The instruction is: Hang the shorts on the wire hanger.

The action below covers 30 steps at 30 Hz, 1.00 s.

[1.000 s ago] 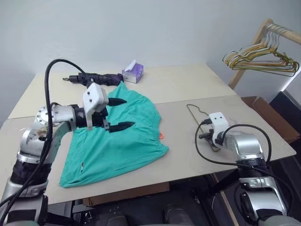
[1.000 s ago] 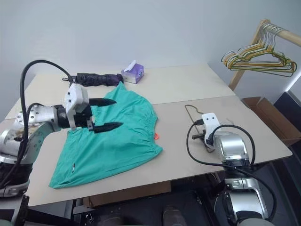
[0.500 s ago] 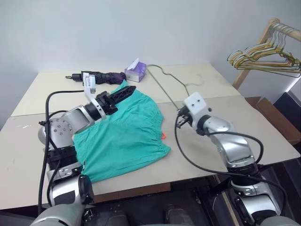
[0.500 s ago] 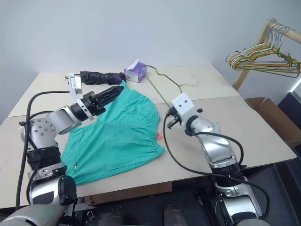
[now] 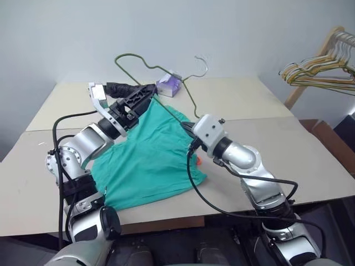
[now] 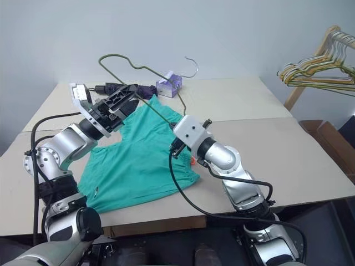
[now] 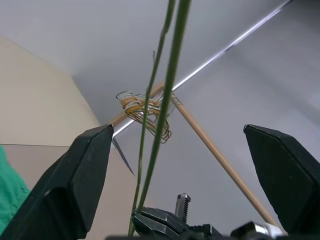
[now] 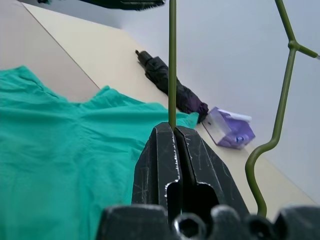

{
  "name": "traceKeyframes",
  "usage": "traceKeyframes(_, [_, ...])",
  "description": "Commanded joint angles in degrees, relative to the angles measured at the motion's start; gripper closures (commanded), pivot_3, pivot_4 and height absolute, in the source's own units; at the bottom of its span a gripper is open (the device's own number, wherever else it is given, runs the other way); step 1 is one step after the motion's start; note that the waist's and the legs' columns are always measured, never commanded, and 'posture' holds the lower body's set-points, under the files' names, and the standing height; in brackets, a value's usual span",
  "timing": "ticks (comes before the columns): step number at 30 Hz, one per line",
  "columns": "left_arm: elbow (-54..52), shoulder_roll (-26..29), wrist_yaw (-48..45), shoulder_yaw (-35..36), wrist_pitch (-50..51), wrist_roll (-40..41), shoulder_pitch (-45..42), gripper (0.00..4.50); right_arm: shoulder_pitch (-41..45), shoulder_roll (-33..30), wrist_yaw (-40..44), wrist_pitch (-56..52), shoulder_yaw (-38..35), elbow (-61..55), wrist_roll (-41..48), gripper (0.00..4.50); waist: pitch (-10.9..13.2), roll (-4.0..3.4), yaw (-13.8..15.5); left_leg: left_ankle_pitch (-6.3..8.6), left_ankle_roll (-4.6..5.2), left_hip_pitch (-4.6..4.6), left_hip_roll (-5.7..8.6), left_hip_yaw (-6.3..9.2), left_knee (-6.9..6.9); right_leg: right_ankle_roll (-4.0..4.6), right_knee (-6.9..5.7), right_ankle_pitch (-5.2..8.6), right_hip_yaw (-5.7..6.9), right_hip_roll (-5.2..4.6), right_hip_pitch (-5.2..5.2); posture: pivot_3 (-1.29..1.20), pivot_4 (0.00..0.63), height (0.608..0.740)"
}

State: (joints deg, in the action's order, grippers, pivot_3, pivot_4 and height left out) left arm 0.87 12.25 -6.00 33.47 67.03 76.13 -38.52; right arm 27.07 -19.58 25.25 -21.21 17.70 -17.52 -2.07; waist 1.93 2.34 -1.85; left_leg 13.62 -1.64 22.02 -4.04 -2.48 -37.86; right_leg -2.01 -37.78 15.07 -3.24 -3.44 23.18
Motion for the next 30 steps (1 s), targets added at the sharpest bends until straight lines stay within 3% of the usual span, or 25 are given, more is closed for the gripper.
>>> traceKeyframes(1, [-2.4,0.7,0.2,-1.9,-4.4,-1.0,-0.1,0.38,0.0,0.0,1.1,2.0,-0.2,-3.1,-0.4,4.50,0.0,0.01,0.4,0.00,0.00,0.01,0.00,0.00,0.00,0.00,0.02,0.00,0.01,0.00,0.00,0.04,0.000,0.740])
traceKeyframes(14, [-3.4,3.2,-1.5,-4.8,-10.1,-2.0,1.7,4.47,0.0,1.6,1.2,1.3,-0.1,-2.3,-1.7,4.50,0.0,0.01,1.0,0.00,-0.01,0.04,0.00,0.00,0.00,0.02,0.10,-0.01,0.04,0.00,-0.01,0.05,0.000,0.740])
traceKeyframes(23, [-5.8,4.7,-3.5,-7.7,-13.0,-4.4,3.5,4.47,0.4,2.5,0.6,2.7,0.9,-1.8,-4.5,4.50,0.0,0.01,1.1,0.00,-0.01,0.06,0.00,0.02,0.00,0.02,0.11,-0.01,0.06,0.00,-0.01,0.05,0.000,0.740])
traceKeyframes(24, [-5.9,4.9,-4.1,-8.0,-13.7,-4.7,3.5,4.50,0.7,2.8,0.3,2.8,0.5,-1.6,-4.6,3.99,0.0,0.00,1.1,0.00,-0.01,0.06,0.00,0.02,0.00,0.02,0.12,-0.01,0.07,0.00,-0.01,0.05,0.000,0.740])
traceKeyframes(30, [-5.0,6.1,-7.8,-8.8,-17.5,-7.9,3.0,4.50,1.1,2.1,0.9,4.6,-0.6,-1.5,-5.2,2.11,0.0,0.01,1.0,0.00,-0.01,0.06,0.00,0.02,0.00,0.02,0.13,-0.01,0.08,0.00,-0.01,0.04,0.000,0.740])
